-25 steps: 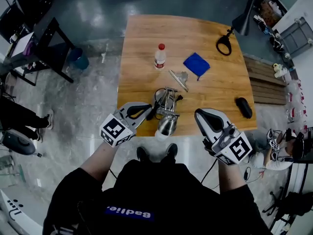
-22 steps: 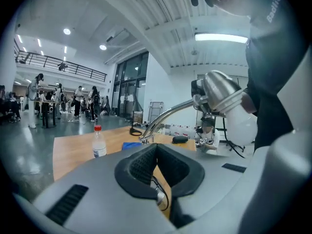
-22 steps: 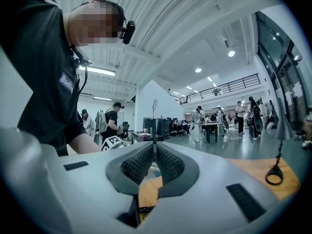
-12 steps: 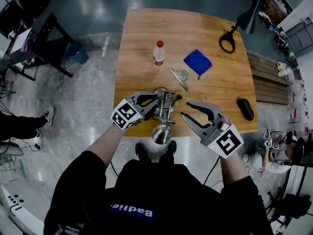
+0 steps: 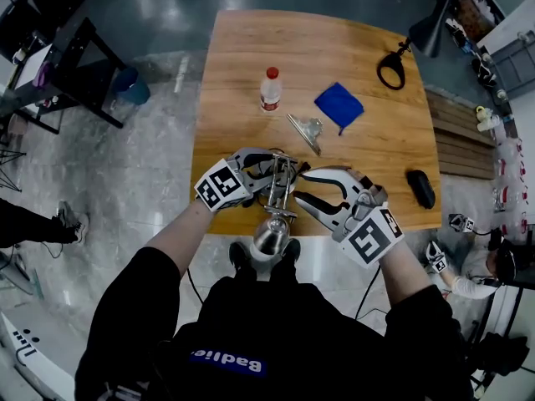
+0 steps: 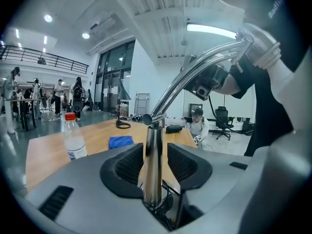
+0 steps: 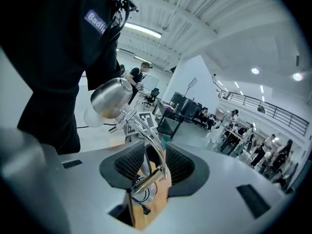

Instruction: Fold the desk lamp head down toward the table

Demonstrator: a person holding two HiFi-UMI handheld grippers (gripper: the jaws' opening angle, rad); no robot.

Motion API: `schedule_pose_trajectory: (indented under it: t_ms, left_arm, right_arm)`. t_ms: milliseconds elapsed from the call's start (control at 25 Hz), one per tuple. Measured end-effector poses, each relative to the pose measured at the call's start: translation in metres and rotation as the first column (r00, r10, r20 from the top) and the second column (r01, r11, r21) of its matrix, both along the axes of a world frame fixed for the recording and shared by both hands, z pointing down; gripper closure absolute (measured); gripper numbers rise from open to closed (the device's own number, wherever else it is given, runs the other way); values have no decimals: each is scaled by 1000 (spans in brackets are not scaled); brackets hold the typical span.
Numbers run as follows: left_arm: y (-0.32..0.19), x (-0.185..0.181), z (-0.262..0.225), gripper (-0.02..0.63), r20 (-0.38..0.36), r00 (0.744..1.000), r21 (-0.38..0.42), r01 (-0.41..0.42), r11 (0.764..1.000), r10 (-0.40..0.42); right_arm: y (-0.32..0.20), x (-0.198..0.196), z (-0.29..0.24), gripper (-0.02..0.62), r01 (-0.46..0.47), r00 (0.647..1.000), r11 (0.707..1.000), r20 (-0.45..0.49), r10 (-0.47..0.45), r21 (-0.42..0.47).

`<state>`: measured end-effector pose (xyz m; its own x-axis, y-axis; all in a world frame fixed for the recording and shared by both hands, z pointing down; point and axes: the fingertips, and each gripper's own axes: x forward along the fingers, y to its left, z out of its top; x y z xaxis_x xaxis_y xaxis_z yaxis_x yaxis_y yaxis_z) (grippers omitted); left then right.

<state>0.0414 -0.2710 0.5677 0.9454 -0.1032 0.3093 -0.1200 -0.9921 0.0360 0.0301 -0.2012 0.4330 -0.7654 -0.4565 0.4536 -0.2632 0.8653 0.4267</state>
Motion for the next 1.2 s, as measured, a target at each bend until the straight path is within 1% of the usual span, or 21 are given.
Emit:
schedule_pose_trajectory:
  t_ms: [160, 280, 400, 480, 560, 680, 880, 960, 1080, 1120, 1200]
  left_arm:
    - [-2, 9, -2, 462, -7, 1000, 27, -26, 999, 26]
    - [-3, 14, -3, 463, -6, 1000, 38, -22, 999, 22]
    - [-3, 16, -1, 465, -5, 1000, 31, -21, 999, 21]
    - [-4, 16, 0, 468, -3, 1000, 21, -24, 999, 24]
    - [-5, 16, 1, 468, -7, 1000, -6, -28, 1000, 28]
    - [-5, 17, 0, 468, -34, 999, -44, -42, 998, 41]
    - [-4, 17, 0, 468, -45, 996, -57, -80, 995, 78]
    - [-4, 17, 0, 468, -49, 994, -61, -96, 993, 93]
    - [-3, 17, 0, 468, -54, 992, -67, -119, 991, 116]
    - [-3, 17, 0, 468, -54, 991, -68, -125, 990, 122]
    - [-2, 18, 0, 468, -55, 990, -70, -136, 988, 132]
  right_arm:
    - [3, -16, 4, 476, 91, 994, 994, -73, -86, 59]
    - [6, -26, 8, 477, 158, 978, 980, -155, -138, 124]
    - [8, -29, 12, 507, 208, 960, 964, -225, -168, 166]
    - [8, -30, 12, 515, 219, 955, 960, -239, -174, 174]
    - [10, -30, 13, 518, 224, 953, 959, -247, -178, 174]
    - [16, -32, 21, 517, 245, 943, 954, -271, -193, 173]
    - [26, -34, 35, 515, 279, 926, 944, -310, -215, 177]
    - [32, -36, 46, 506, 310, 908, 935, -344, -239, 169]
    - [42, -38, 72, 491, 373, 860, 914, -428, -277, 157]
    - [43, -38, 79, 486, 388, 846, 907, -453, -280, 164]
    - [44, -39, 90, 482, 402, 830, 899, -484, -278, 174]
